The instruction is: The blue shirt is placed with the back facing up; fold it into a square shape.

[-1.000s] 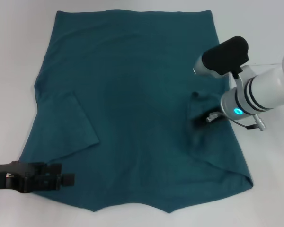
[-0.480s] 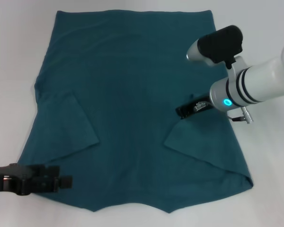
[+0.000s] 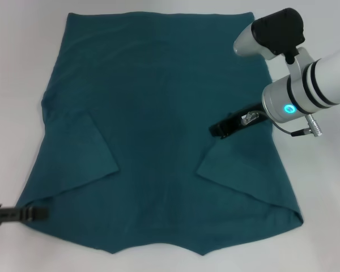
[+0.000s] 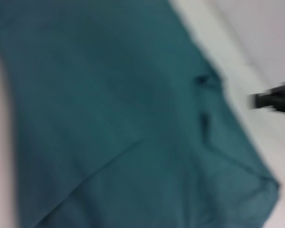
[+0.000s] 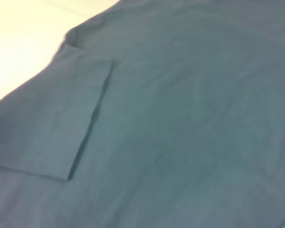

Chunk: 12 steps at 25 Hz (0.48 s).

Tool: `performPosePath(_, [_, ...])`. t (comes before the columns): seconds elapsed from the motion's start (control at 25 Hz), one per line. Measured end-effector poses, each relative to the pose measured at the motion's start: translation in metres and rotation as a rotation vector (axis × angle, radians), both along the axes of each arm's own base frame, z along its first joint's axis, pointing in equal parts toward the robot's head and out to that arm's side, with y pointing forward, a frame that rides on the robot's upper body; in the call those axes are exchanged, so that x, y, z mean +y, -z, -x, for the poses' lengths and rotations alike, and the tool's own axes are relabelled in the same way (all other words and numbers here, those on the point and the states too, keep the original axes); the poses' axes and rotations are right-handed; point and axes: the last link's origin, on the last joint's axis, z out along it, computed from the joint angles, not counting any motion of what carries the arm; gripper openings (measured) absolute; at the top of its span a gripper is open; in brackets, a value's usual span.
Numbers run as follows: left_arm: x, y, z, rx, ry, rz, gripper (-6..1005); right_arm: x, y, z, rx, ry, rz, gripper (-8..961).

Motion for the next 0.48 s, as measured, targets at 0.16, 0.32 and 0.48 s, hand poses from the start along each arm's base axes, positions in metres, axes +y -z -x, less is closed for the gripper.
performPosePath(0.16, [-0.003, -0.003, 0.015, 0.080, -0.144, 0.015, 848, -0.004, -0.001, 0.006, 0.000, -0.006, 0.032, 13])
performPosePath(0.32, [0.006, -0.002, 0.029, 0.163, -0.254, -0.019, 848, -0.006, 0.001, 0.014, 0.001, -0.015, 0.057, 16])
performPosePath(0.48, [0.018, 0.001, 0.031, 0.211, -0.275, -0.054, 847, -0.006, 0.000, 0.019, -0.003, -0.022, 0.058, 114])
